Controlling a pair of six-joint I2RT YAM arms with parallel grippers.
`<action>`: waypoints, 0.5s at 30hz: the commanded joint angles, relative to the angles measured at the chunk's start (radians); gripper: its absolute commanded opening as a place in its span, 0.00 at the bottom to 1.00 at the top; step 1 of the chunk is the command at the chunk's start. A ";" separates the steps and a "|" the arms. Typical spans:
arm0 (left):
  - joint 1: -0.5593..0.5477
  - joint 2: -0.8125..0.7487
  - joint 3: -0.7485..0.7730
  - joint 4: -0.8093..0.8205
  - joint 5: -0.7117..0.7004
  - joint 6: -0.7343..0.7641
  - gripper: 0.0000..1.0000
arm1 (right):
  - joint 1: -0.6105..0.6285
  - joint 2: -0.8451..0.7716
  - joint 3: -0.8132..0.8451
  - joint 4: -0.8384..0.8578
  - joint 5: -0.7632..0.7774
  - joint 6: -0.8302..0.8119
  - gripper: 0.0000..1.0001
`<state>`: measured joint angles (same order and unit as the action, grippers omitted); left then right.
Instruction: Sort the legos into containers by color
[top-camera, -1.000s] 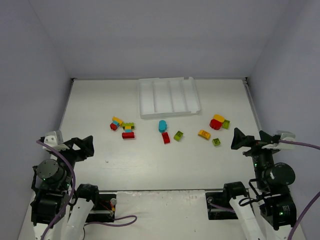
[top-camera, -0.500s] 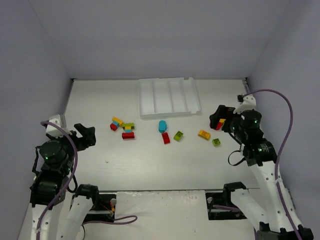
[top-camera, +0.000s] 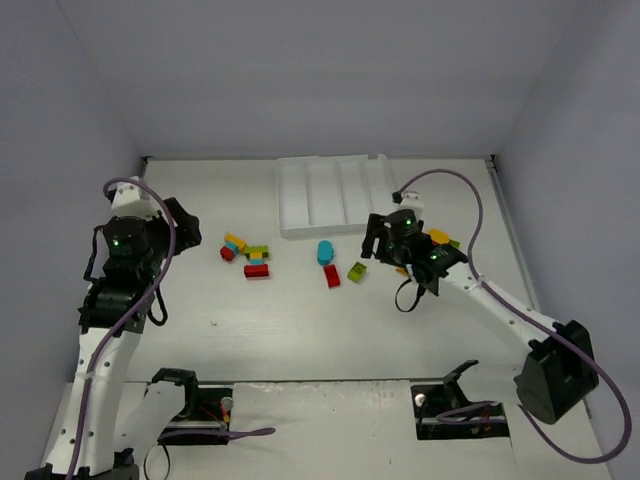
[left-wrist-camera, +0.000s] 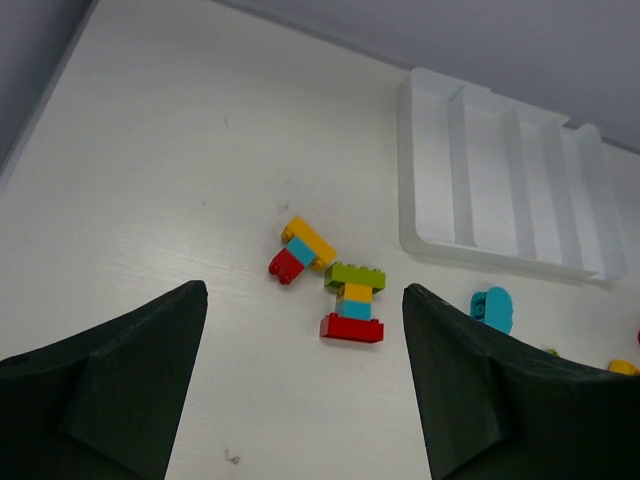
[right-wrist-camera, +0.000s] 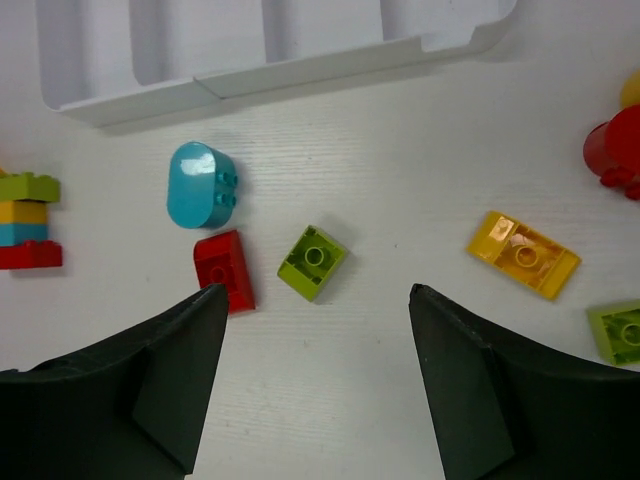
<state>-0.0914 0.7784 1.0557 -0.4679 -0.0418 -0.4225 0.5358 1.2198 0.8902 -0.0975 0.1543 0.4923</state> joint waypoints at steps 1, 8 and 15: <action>0.058 -0.016 -0.040 0.072 0.071 -0.032 0.73 | 0.048 0.093 0.044 0.048 0.181 0.147 0.70; 0.059 -0.076 -0.083 0.104 0.027 -0.022 0.73 | 0.098 0.306 0.098 0.035 0.225 0.253 0.70; 0.059 -0.039 -0.080 0.112 0.118 -0.045 0.73 | 0.098 0.446 0.139 0.061 0.231 0.313 0.65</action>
<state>-0.0364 0.7059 0.9432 -0.4355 0.0185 -0.4442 0.6300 1.6524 0.9730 -0.0814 0.3233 0.7437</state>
